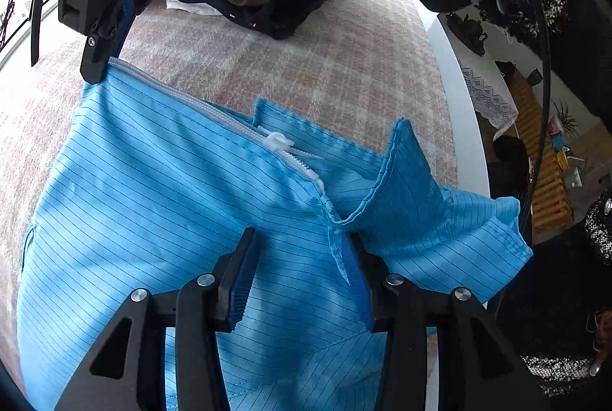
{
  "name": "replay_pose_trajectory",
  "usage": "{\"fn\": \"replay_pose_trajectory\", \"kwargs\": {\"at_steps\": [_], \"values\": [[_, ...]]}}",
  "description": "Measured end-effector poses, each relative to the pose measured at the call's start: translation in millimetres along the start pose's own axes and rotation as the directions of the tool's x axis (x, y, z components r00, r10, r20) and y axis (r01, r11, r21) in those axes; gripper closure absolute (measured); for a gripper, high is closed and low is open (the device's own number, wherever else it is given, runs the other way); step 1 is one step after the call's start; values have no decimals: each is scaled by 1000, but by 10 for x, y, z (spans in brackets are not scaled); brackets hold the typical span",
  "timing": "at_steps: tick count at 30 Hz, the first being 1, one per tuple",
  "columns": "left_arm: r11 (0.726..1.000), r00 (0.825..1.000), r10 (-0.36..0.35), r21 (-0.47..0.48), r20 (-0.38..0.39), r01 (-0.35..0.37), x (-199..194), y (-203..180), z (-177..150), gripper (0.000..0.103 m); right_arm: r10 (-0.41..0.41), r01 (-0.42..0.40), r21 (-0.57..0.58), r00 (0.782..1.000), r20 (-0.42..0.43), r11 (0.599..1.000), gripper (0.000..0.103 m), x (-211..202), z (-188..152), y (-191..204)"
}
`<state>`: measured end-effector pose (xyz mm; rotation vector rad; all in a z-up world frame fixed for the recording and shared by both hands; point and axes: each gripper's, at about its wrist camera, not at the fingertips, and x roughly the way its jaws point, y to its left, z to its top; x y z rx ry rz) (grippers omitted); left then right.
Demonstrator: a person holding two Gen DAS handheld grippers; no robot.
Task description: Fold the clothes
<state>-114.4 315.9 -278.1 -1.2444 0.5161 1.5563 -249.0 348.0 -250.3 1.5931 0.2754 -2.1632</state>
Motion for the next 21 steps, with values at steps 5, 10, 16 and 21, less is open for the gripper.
{"fn": "replay_pose_trajectory", "kwargs": {"at_steps": [5, 10, 16, 21], "values": [[999, 1000, -24, -28, -12, 24, -35, -21, -2, 54, -59, 59, -3, 996, -60, 998, 89, 11, -44, 25], [986, 994, 76, -157, 81, -63, -640, 175, -253, 61, 39, -55, 126, 992, 123, 991, 84, -802, -279, 33], [839, 947, 306, -497, 95, -221, -1240, 888, -1149, 60, 160, -161, 19, 986, 48, 987, 72, -452, -631, 652], [783, 934, 353, -561, 48, -267, -1271, 1008, -1581, 73, 49, -47, 25, 995, -90, 999, 78, 40, -789, 512]]}}
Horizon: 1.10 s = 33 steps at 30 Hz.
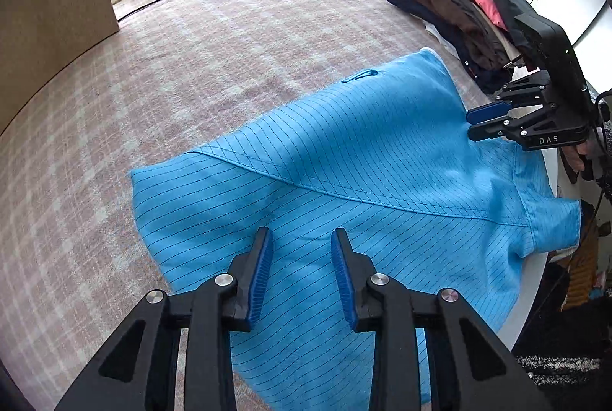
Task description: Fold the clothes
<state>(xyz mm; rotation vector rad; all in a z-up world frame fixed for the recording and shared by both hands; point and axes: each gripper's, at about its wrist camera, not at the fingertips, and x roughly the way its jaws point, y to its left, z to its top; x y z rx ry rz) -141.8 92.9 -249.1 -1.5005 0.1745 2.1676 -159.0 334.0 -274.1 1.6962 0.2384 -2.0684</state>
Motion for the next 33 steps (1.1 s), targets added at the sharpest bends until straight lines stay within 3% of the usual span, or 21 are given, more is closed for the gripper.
{"fn": "replay_pose_trajectory", "kwargs": {"at_steps": [2, 4, 7, 10, 14, 17, 19, 20, 21, 24, 26, 28, 30, 33], "values": [[999, 999, 25, -23, 42, -24, -259, 30, -57, 72, -9, 9, 11, 998, 55, 1000, 78, -244, -13, 73], [998, 994, -21, -54, 106, 27, -551, 33, -184, 67, -20, 18, 21, 993, 112, 1000, 76, -496, -25, 152], [997, 991, -64, -43, 116, 70, -723, -66, -477, 61, 102, -107, 23, 982, 156, 994, 76, -774, -233, 376], [995, 994, -85, -45, 68, 88, -556, -148, -754, 61, 126, -126, -5, 984, 126, 992, 74, -721, -473, 606], [995, 998, -32, -97, -55, 26, -186, -64, -1060, 61, 11, -11, 33, 1000, -3, 999, 74, -264, -730, 525], [987, 998, -27, -159, -48, 19, -326, 46, -1095, 62, -15, 18, 42, 997, -71, 999, 74, -78, -844, 449], [977, 999, -32, -212, 5, 33, -562, 176, -1054, 59, 6, -5, 71, 1000, -15, 997, 74, -270, -842, 416], [969, 999, -39, -242, 24, 44, -657, 252, -1024, 51, 18, -22, 96, 999, 40, 995, 74, -407, -814, 366], [958, 998, -53, -280, 33, 60, -716, 344, -977, 40, 29, -41, 121, 995, 96, 992, 72, -545, -784, 313], [931, 995, -73, -352, 67, 92, -733, 526, -819, 37, 15, -72, 203, 962, 272, 976, 27, -860, -684, 92], [928, 995, -74, -361, 61, 92, -614, 546, -701, 37, 24, -114, 232, 934, 357, 966, 26, -892, -605, -51], [932, 998, -62, -356, 33, 69, -414, 533, -629, 37, -4, -98, 256, 929, 370, 962, 26, -841, -475, -154], [935, 999, -46, -352, -1, 42, -234, 506, -592, 37, -82, -23, 302, 941, 328, 953, 26, -770, -375, -184], [942, 1000, -13, -337, -4, 11, -176, 434, -557, 38, -85, -35, 403, 958, 274, 915, 26, -856, -290, -199]]}}
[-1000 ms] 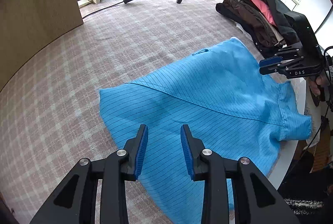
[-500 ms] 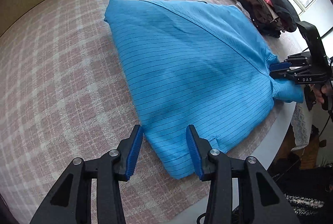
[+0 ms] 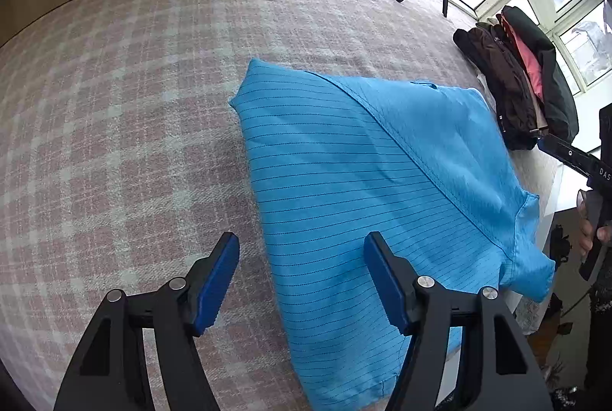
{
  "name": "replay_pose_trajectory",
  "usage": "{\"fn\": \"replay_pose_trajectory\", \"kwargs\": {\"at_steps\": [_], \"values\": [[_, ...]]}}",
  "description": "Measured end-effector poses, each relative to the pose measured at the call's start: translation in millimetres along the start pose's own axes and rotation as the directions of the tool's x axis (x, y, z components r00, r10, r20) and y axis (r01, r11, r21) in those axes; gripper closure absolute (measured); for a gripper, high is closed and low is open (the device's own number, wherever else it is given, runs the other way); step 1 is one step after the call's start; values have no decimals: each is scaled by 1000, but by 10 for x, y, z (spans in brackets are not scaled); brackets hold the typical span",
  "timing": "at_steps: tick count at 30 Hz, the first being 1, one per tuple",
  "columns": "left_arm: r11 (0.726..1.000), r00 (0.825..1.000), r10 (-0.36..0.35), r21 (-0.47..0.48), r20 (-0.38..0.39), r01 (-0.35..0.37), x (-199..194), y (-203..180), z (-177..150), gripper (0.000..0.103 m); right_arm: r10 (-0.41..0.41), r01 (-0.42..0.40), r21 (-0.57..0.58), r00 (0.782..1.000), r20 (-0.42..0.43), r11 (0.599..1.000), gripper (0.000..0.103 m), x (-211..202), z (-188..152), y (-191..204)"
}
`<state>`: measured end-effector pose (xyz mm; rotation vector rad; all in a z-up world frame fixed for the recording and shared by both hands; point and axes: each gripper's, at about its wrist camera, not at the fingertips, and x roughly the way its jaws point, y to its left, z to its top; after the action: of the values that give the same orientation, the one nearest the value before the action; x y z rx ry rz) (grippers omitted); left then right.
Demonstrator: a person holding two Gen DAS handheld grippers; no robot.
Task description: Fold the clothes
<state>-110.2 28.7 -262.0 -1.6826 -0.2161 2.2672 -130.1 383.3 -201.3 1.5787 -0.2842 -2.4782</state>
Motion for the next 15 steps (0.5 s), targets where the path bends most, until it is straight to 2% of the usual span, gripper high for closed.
{"fn": "replay_pose_trajectory", "kwargs": {"at_steps": [2, 3, 5, 6, 7, 10, 12, 15], "values": [[997, 996, 77, 28, 43, -79, -24, -34, 10, 38, -47, 47, -3, 994, -94, 999, 26, 106, 110, 118], [995, 995, 91, 25, 47, -93, -23, -17, 24, 38, -78, 74, -52, 994, -81, 996, 26, 108, 144, 191], [1000, 1000, 8, -25, 7, -8, 22, 55, 50, 38, -138, 130, -157, 990, -41, 979, 26, 104, 207, 339], [999, 1000, -20, -46, -9, 19, 42, 80, 58, 38, -188, 184, -196, 982, -2, 963, 26, 101, 221, 359], [999, 1000, -17, -50, -19, 16, 53, 79, 55, 38, -219, 220, -216, 975, 29, 951, 26, 121, 231, 330], [999, 999, 24, -25, -36, -24, 72, 6, 37, 38, -162, 150, -202, 986, -46, 968, 26, 340, 165, 97], [999, 998, 29, -20, -46, -30, 87, -32, 13, 38, -90, 65, -181, 987, -136, 981, 26, 507, 48, -27], [999, 997, 39, -17, -64, -40, 135, -52, -25, 37, -73, 41, -180, 982, -173, 983, 26, 648, -102, -123]]}}
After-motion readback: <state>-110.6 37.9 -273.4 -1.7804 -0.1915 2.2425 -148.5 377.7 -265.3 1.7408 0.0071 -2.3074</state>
